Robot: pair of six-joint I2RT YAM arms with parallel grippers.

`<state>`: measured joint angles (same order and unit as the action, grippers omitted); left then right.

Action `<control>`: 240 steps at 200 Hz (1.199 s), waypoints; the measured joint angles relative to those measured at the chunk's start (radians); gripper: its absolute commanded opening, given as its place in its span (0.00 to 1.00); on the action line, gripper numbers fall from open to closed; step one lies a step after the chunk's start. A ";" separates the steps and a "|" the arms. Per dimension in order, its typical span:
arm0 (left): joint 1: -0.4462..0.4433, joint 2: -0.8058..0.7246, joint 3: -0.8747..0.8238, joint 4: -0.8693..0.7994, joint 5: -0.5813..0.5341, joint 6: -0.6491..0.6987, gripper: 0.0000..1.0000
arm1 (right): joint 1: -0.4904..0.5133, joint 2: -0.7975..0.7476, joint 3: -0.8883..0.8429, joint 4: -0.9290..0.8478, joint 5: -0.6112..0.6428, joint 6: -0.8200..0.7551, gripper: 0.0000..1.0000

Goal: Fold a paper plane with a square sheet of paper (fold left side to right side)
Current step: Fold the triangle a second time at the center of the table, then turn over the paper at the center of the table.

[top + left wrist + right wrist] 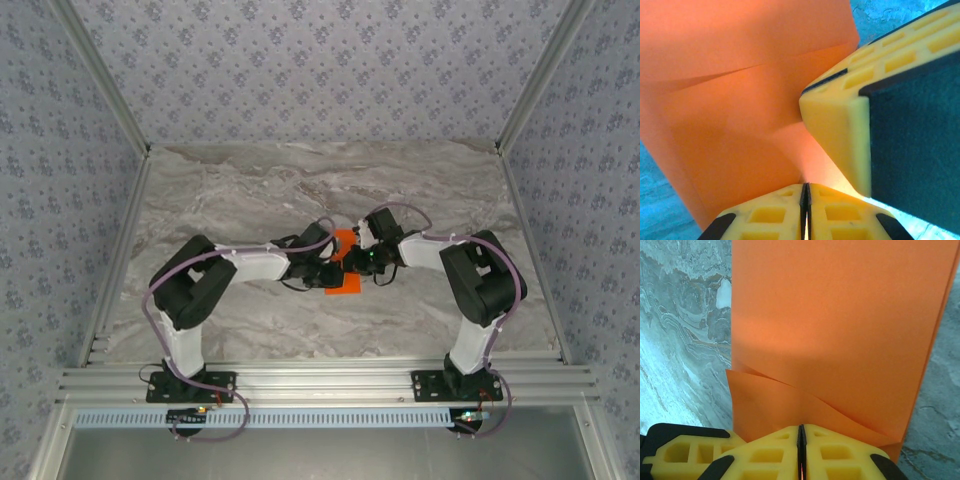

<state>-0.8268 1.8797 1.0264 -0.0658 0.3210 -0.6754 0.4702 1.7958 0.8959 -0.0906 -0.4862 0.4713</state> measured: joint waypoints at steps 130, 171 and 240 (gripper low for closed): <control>0.019 -0.269 -0.307 0.045 0.000 -0.065 0.21 | 0.004 -0.033 0.002 -0.014 -0.006 -0.003 0.36; 0.095 -0.334 -0.305 0.042 0.008 -0.047 0.45 | -0.014 -0.235 -0.056 -0.007 0.037 -0.009 0.64; 0.128 -0.154 -0.133 0.082 0.054 -0.021 0.53 | -0.056 -0.518 -0.250 -0.032 0.111 -0.011 0.78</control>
<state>-0.6991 1.7260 0.8932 0.0158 0.3752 -0.6960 0.4137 1.2781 0.6456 -0.1230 -0.3748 0.4599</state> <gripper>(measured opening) 0.525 0.779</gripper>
